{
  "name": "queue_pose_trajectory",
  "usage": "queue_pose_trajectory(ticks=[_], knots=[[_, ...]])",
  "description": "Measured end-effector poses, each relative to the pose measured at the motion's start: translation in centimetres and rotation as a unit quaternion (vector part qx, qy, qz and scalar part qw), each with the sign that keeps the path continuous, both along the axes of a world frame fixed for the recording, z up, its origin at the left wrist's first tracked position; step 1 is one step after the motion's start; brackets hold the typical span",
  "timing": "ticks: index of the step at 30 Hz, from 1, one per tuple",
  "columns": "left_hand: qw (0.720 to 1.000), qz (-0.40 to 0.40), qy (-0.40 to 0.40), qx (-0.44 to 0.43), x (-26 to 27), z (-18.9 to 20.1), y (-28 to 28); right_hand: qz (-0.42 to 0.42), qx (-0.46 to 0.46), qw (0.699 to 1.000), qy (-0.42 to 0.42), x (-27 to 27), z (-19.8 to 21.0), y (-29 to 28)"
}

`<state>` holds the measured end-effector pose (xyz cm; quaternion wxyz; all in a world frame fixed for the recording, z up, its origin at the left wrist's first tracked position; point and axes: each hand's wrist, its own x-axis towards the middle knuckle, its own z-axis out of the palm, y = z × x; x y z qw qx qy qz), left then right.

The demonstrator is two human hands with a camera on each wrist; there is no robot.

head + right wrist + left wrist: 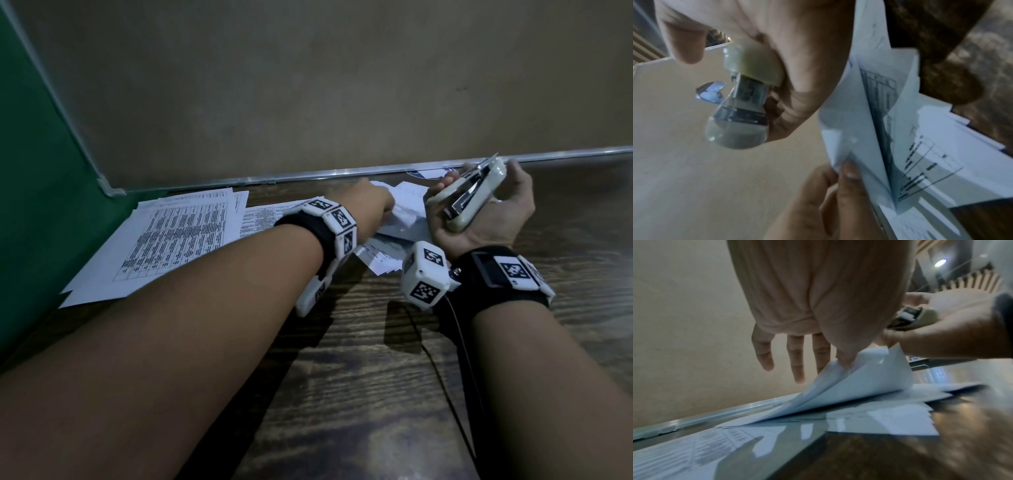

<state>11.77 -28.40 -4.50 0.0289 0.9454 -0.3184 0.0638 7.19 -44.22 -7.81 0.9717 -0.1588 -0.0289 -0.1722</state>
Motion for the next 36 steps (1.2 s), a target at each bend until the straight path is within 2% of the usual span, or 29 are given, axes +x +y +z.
queue_pose_trajectory(ticks=[5, 8, 13, 20, 22, 24, 28, 30, 32, 35, 36], knots=[[0.991, 0.022, -0.008, -0.134, 1.6, 3.0, 4.4, 0.069, -0.002, 0.992, -0.102, -0.6, 0.6, -0.3], [0.975, 0.042, 0.009, -0.220, 1.7, 5.3, 8.4, 0.109, -0.024, 0.985, -0.131, -0.7, 0.5, 0.0], [0.891, 0.033, 0.077, -0.446, -1.1, 6.5, 14.5, 0.140, -0.115, 0.975, -0.125, -0.9, 0.6, 1.7], [0.829, 0.035, 0.108, -0.548, -6.7, 4.1, 19.4, 0.169, -0.238, 0.954, -0.073, -1.1, 0.2, 5.9], [0.832, 0.034, 0.092, -0.546, -8.1, 3.1, 20.1, 0.177, -0.263, 0.946, -0.063, -1.3, 0.2, 7.4], [0.849, 0.032, 0.081, -0.521, -9.1, 2.1, 20.6, 0.188, -0.291, 0.935, -0.070, -1.7, 0.4, 9.1], [0.863, 0.046, 0.118, -0.489, -10.5, 0.6, 21.0, 0.188, -0.342, 0.916, -0.095, -2.9, 1.3, 12.7], [0.880, 0.081, 0.065, -0.464, -10.7, 0.2, 21.1, 0.198, -0.367, 0.901, -0.119, -3.4, 1.5, 14.0], [0.877, 0.109, 0.006, -0.467, -10.8, 0.2, 21.2, 0.196, -0.397, 0.888, -0.125, -3.7, 1.8, 14.9], [0.868, 0.128, -0.005, -0.479, -10.6, 0.0, 22.2, 0.178, -0.425, 0.879, -0.124, -4.2, 2.3, 15.9], [0.857, 0.133, -0.004, -0.498, -10.5, -0.2, 22.7, 0.168, -0.432, 0.878, -0.119, -4.4, 2.4, 16.0]])
